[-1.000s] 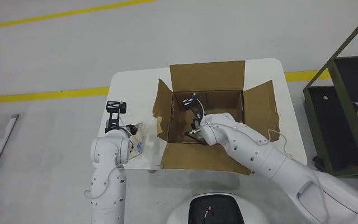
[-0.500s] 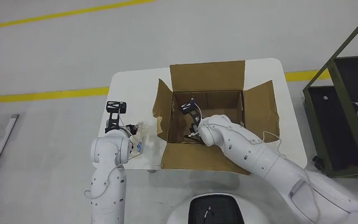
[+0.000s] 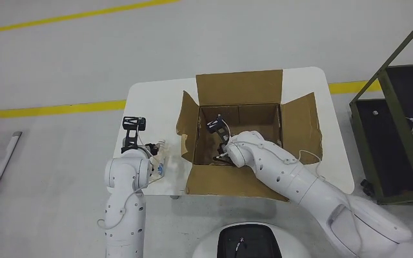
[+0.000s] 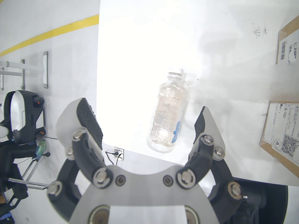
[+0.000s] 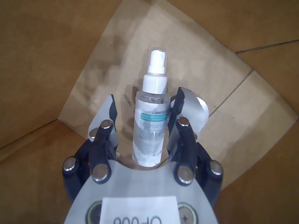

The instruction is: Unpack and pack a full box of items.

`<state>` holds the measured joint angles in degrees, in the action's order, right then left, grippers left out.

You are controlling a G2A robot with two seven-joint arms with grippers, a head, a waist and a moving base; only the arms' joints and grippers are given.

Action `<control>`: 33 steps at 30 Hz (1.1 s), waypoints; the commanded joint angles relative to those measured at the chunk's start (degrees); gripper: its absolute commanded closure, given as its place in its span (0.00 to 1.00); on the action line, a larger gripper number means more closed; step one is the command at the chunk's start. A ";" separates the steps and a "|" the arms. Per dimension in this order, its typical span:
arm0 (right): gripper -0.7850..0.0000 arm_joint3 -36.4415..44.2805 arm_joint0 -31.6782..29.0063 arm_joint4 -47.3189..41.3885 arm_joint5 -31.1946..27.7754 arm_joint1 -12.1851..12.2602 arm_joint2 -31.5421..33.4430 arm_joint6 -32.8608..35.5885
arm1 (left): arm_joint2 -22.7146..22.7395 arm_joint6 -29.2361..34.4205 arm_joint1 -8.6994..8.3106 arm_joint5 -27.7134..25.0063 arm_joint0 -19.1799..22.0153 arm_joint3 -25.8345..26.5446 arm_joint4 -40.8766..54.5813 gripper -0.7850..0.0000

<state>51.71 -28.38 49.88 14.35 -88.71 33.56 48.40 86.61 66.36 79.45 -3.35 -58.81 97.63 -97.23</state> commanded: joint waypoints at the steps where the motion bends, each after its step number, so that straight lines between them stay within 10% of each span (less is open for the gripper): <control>1: 0.33 -0.47 0.18 0.35 -0.27 -0.27 0.02 0.23 | 0.00 0.00 0.00 0.00 0.00 0.00 0.00 0.00; 14: 0.25 -2.70 0.05 1.37 -1.67 -1.83 0.54 0.73 | 0.00 0.00 0.00 0.00 0.00 0.00 0.00 0.00; 21: 0.58 -3.61 -0.13 2.11 -1.95 -2.49 1.01 0.90 | 0.00 0.00 0.00 0.00 0.00 0.00 0.00 0.00; 25: 1.00 -4.05 -0.06 2.29 -1.82 -2.68 1.88 0.42 | 0.00 0.00 0.00 0.00 0.00 0.00 0.00 0.00; 33: 1.00 -1.82 -0.58 0.32 -2.40 -2.16 6.21 -1.42 | 0.00 0.00 0.00 0.00 0.00 0.00 0.00 0.00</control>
<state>49.23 -28.74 51.03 12.18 -91.11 38.56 47.58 86.61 66.36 79.45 -3.35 -58.81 97.63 -97.23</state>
